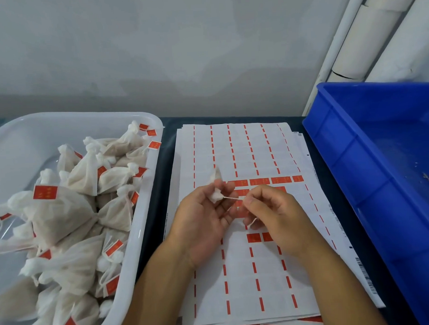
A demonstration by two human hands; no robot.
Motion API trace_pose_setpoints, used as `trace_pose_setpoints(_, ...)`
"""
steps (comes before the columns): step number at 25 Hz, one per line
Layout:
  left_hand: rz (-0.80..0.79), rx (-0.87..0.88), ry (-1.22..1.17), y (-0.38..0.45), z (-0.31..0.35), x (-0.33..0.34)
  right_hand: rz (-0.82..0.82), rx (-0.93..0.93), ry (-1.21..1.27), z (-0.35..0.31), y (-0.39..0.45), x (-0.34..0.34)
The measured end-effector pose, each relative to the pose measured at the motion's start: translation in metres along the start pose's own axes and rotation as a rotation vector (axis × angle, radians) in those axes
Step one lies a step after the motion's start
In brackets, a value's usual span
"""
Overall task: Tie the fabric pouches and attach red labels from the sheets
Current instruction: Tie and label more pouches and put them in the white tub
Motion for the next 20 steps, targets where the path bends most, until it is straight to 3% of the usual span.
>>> trace_pose_setpoints(3, 0.009, 0.058, 0.147, -0.005, 0.005, 0.002, 0.134, 0.219, 0.224, 0.009, -0.001, -0.006)
trace_pose_setpoints(5, 0.108, 0.113, 0.522, -0.008, 0.005, 0.002, 0.175, 0.264, 0.343, 0.011, 0.0, -0.009)
trace_pose_setpoints(7, 0.153, 0.201, 1.054, -0.01, 0.003, 0.003, 0.182, 0.246, 0.386, 0.009, 0.0, -0.011)
trace_pose_setpoints(9, 0.155, 0.321, 1.322, -0.01, 0.002, 0.005, 0.155, 0.194, 0.368, 0.005, -0.001, -0.01)
trace_pose_setpoints(16, 0.121, 0.593, 1.596, -0.008, -0.007, 0.011, 0.069, -0.186, -0.045, -0.011, -0.005, -0.004)
trace_pose_setpoints(20, -0.018, 0.624, 1.562, -0.011, -0.008, 0.015, 0.014, -0.208, -0.078, -0.008, -0.004, -0.004)
Point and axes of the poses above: each hand's wrist, its own y-axis towards the middle knuckle, its own x-axis out of the palm, z = x × y, the point moved 4 cm from there along y, towards the middle knuckle, and after that the axes turned 14 degrees about y, right-handed, at the moved point
